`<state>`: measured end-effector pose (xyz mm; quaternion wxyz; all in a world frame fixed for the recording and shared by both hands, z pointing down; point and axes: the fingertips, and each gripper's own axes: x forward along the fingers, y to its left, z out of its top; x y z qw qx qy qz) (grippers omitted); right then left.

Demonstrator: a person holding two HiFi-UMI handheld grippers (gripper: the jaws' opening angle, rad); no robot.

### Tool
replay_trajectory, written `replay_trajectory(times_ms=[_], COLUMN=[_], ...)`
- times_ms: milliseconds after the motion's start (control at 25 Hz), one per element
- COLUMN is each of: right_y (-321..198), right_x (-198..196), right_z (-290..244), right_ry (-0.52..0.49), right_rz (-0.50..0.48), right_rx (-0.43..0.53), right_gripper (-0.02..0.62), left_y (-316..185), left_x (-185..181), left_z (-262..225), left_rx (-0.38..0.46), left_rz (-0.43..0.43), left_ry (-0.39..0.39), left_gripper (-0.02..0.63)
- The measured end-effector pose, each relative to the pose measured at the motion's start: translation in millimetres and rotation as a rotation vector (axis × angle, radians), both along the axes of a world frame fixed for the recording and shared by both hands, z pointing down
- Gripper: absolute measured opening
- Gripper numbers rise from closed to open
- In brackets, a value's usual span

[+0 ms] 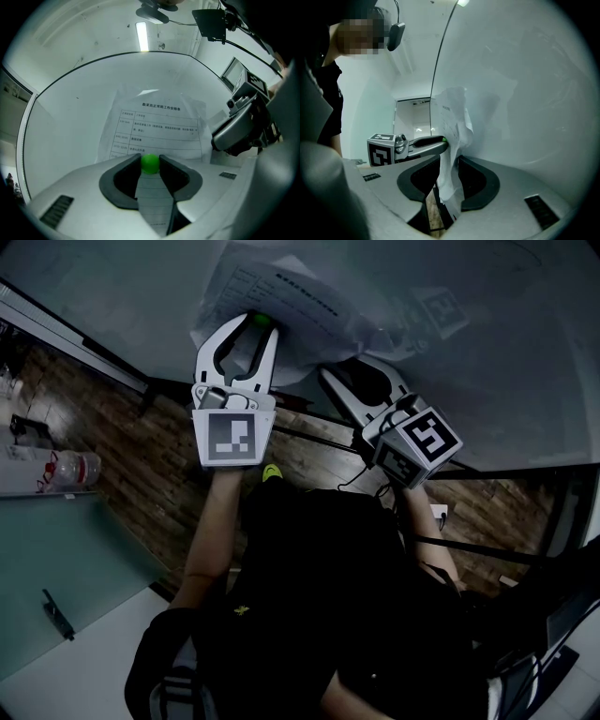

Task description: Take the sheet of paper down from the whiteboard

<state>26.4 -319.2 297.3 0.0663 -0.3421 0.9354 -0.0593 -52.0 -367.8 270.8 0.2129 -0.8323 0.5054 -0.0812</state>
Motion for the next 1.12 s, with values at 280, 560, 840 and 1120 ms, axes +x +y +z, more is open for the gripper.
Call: replay_trajectory(times_ms=[280,560,840,1120], right_y=[-0.4,-8.1,-13.0,-15.5], right_x=[-11.3,-7.2,-5.0,-2.0], right_z=[-13.8,-6.2,-5.9,-4.1], right_ry=[-0.059,-0.009,-0.015,0.008], right_rz=[-0.045,-0.025,-0.019,-0.015], right_rx=[0.039,0.036,0.039,0.054], right_gripper=[0.138,0.113,0.073,0.019], left_y=[0.4,-2.3,-5.0,-6.6], left_x=[2.2,5.3,6.3,6.6], left_z=[1.2,3.6,5.7,6.4], left_rx=[-0.008,-0.018,-0.02,-0.025], left_rz=[0.002,0.009,0.012,0.01], left_ry=[0.004,0.011,0.008,0.015], left_gripper=[0.144,0.144,0.144,0.144])
